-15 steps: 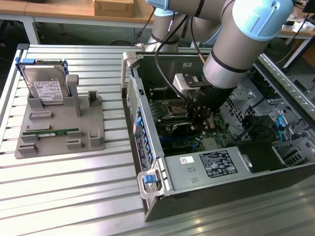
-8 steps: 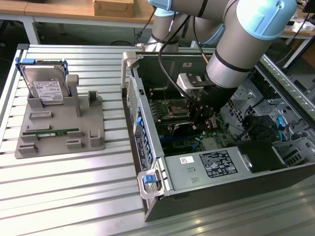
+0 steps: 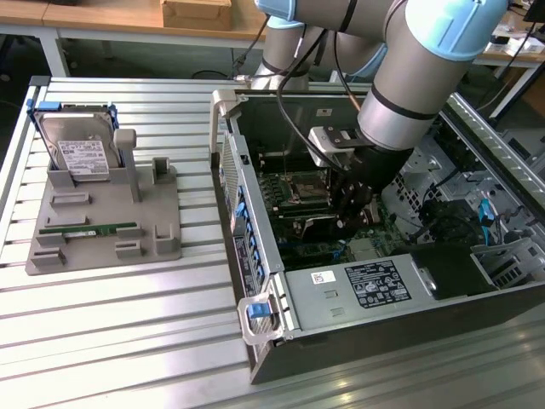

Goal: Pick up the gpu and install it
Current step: 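Insert the gpu into the slot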

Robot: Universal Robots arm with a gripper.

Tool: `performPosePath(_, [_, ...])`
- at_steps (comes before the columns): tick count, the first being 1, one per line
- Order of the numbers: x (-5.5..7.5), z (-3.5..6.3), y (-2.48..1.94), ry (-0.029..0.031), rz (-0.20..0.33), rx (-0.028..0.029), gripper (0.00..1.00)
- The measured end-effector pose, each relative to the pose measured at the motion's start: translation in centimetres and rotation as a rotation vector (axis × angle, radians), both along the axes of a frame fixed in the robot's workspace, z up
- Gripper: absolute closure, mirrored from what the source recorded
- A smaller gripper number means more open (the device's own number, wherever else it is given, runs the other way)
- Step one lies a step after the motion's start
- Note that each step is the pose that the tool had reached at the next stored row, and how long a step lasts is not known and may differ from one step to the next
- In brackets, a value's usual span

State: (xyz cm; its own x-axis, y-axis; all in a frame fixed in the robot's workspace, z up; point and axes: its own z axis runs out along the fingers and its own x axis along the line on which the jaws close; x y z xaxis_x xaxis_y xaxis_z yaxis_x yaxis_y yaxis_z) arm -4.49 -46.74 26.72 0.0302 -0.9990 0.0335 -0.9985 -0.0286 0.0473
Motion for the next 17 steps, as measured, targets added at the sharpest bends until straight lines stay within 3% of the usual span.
performPosePath(10, [0.8,-0.01,0.31,0.0045,0.000,-0.0026,0.73])
performPosePath(15, [0.8,0.00,0.95,0.0047,0.000,-0.0031,0.73])
performPosePath(17, [0.8,0.00,1.49,0.0046,0.000,-0.0050,0.73])
